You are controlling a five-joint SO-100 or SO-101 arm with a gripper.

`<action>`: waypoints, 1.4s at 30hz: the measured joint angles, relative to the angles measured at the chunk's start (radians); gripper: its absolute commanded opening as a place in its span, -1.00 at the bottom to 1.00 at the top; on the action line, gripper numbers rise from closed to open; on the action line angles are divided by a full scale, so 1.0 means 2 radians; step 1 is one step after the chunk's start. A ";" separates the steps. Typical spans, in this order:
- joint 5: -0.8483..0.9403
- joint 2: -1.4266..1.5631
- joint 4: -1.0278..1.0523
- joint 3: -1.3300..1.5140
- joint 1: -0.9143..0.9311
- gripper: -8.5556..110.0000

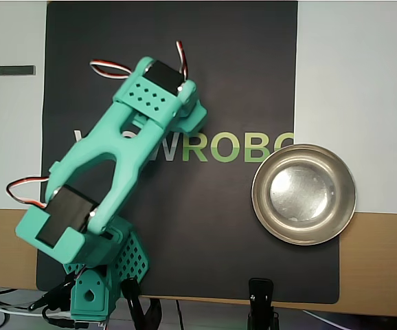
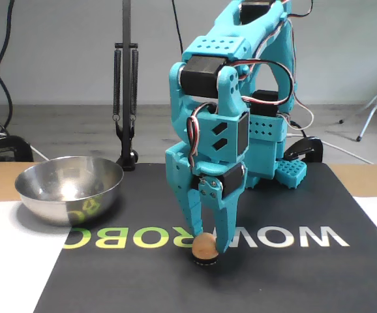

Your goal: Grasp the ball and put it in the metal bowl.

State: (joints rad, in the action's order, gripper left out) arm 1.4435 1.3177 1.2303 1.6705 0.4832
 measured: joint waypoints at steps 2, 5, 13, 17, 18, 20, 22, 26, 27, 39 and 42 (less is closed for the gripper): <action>-0.009 0.006 0.002 0.000 0.000 -0.30; -0.021 0.017 0.002 0.000 0.000 -0.30; -0.024 0.064 0.041 0.000 0.000 -0.30; -0.024 0.091 0.060 0.000 0.001 -0.29; -0.024 0.096 0.062 0.000 0.001 -0.29; -0.024 0.107 0.072 0.000 0.004 -0.29; -0.024 0.117 0.079 -0.002 0.015 -0.29; -0.024 0.121 0.101 -0.031 0.028 -0.29; -0.024 0.121 0.110 -0.040 0.032 -0.29; -0.024 0.121 0.153 -0.138 0.107 -0.29; -0.040 0.121 0.153 -0.141 0.125 -0.29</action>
State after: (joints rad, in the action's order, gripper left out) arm 1.3637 1.5601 1.5355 1.3883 0.7332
